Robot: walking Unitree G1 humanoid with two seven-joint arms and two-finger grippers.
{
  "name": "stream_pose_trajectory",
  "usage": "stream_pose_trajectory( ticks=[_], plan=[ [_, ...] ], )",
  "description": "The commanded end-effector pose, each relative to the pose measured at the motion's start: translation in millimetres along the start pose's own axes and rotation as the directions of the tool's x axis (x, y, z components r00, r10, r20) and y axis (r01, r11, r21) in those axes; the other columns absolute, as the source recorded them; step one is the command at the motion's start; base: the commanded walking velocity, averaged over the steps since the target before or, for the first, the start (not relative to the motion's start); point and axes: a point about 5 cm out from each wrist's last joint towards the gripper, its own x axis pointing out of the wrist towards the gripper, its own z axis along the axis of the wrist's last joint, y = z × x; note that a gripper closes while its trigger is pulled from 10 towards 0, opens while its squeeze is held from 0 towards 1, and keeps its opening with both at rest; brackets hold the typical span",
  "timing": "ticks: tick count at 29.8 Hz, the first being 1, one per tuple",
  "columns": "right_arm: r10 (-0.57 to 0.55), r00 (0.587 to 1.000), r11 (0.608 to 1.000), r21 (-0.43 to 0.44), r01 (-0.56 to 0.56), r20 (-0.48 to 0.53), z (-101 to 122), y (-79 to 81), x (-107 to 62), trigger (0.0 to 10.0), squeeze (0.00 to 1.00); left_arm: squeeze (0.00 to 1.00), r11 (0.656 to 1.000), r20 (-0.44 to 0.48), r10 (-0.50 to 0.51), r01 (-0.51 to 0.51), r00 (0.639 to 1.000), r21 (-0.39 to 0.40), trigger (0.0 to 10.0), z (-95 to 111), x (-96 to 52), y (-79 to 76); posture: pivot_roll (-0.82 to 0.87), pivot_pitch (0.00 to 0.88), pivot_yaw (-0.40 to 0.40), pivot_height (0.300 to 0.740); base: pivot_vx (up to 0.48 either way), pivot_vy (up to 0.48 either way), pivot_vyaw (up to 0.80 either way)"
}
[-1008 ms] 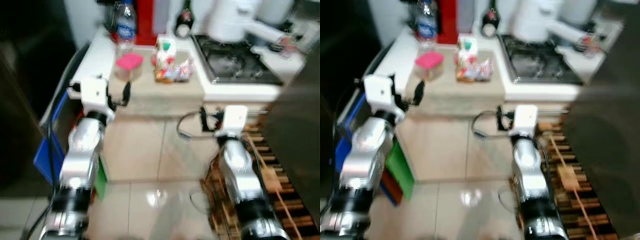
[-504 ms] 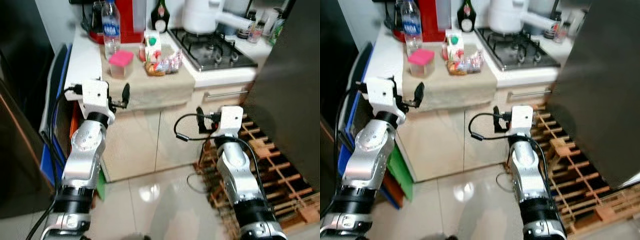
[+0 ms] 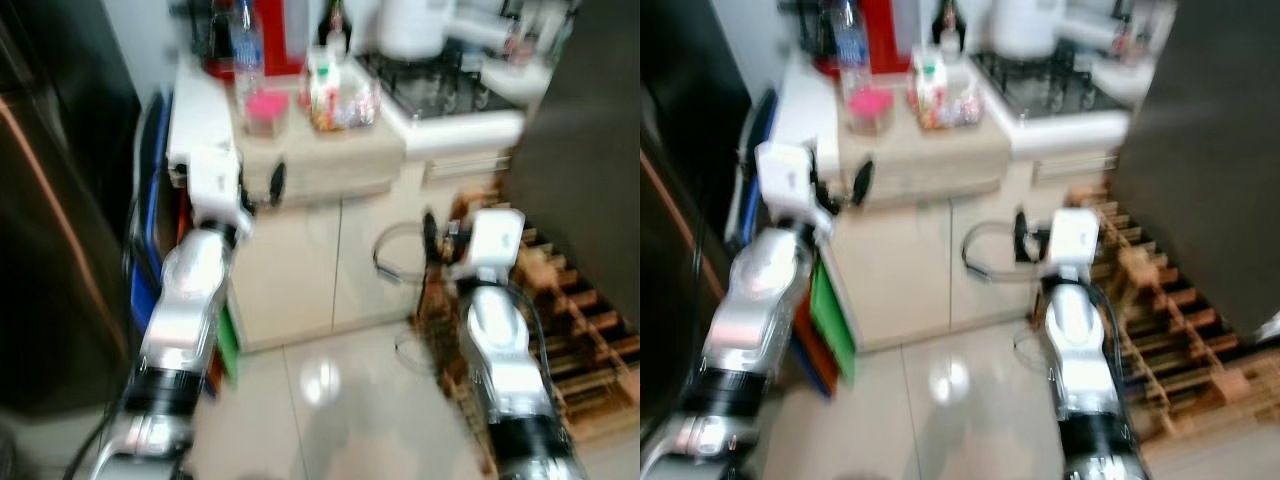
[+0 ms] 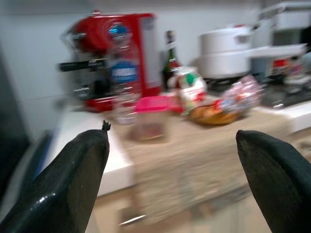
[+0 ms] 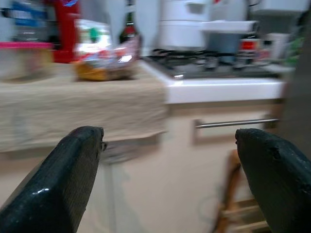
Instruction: Restocking fridge
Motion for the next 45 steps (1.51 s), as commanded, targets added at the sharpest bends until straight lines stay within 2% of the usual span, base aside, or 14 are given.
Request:
stream_pose_trajectory(
  ticks=[1,3,4,8,15,27,34,38,43,45],
  plan=[
    [-0.014,1.0,1.0,-0.009,0.014,-0.005,0.9,-5.5,-0.3,10.0,0.0,0.0,1.0,0.017,-0.017,0.017,1.0,-0.018,10.0,3.4,0.0,-3.5,0.01,0.0,0.04,0.74,0.0,0.0,0.0],
    [-0.013,1.0,1.0,-0.008,0.012,-0.006,0.9,-4.9,-0.2,10.0,0.0,0.0,1.0,0.017,-0.015,0.015,1.0,-0.026,10.0,3.6,-0.6,-2.3,0.02,0.0,0.037,0.74,0.0,0.0,0.0],
    [-0.008,1.0,1.0,-0.01,0.008,0.023,7.0,-2.7,1.7,10.0,0.0,0.0,0.999,0.023,0.009,-0.008,1.0,-0.051,10.0,4.5,-2.2,1.7,0.02,0.0,0.034,0.74,0.469,0.0,0.0],
    [0.011,0.995,0.999,-0.044,-0.007,0.097,23.2,-2.5,3.9,10.0,0.0,0.0,0.998,0.037,0.033,-0.031,0.999,-0.055,10.0,6.5,-2.7,3.2,0.02,0.0,0.025,0.74,0.471,0.0,0.0],
    [-0.038,0.998,0.999,-0.027,0.039,0.044,15.1,-19.9,0.6,10.0,0.0,0.0,0.998,0.037,0.011,-0.008,0.999,-0.064,10.0,5.8,-1.4,-3.4,0.0,0.0,0.015,0.74,0.469,0.0,0.0],
    [-0.033,0.999,0.999,-0.04,0.034,0.024,13.6,-19.3,-0.7,10.0,0.0,0.0,0.997,0.029,-0.022,0.024,0.999,-0.073,10.0,3.5,0.4,-10.9,-0.01,0.0,0.01,0.74,0.474,0.0,0.0],
    [-0.036,0.999,0.999,-0.037,0.037,0.013,11.9,-19.2,-0.1,10.0,0.0,0.0,0.996,0.031,-0.035,0.037,0.999,-0.077,10.0,3.7,1.3,-12.6,-0.01,0.0,0.012,0.74,0.48,0.0,-0.79],
    [-0.028,1.0,0.999,-0.046,0.028,0.009,10.5,-17.1,-0.8,10.0,0.0,0.0,0.996,0.031,-0.033,0.035,0.999,-0.077,10.0,3.7,0.6,-12.1,0.0,0.0,0.011,0.74,0.48,0.0,0.0],
    [-0.02,1.0,0.999,-0.043,0.02,0.01,11.2,-15.7,1.3,10.0,0.0,0.0,0.998,0.036,-0.011,0.013,0.999,-0.068,10.0,5.2,0.9,-8.4,0.01,0.0,0.006,0.74,0.48,0.0,0.0],
    [-0.015,1.0,0.999,-0.042,0.015,0.012,11.5,-14.5,2.8,10.0,0.0,0.0,0.999,0.052,0.051,-0.05,0.997,-0.014,10.0,8.3,1.2,-0.8,0.01,0.0,0.005,0.74,0.433,0.0,0.0]
  ],
)
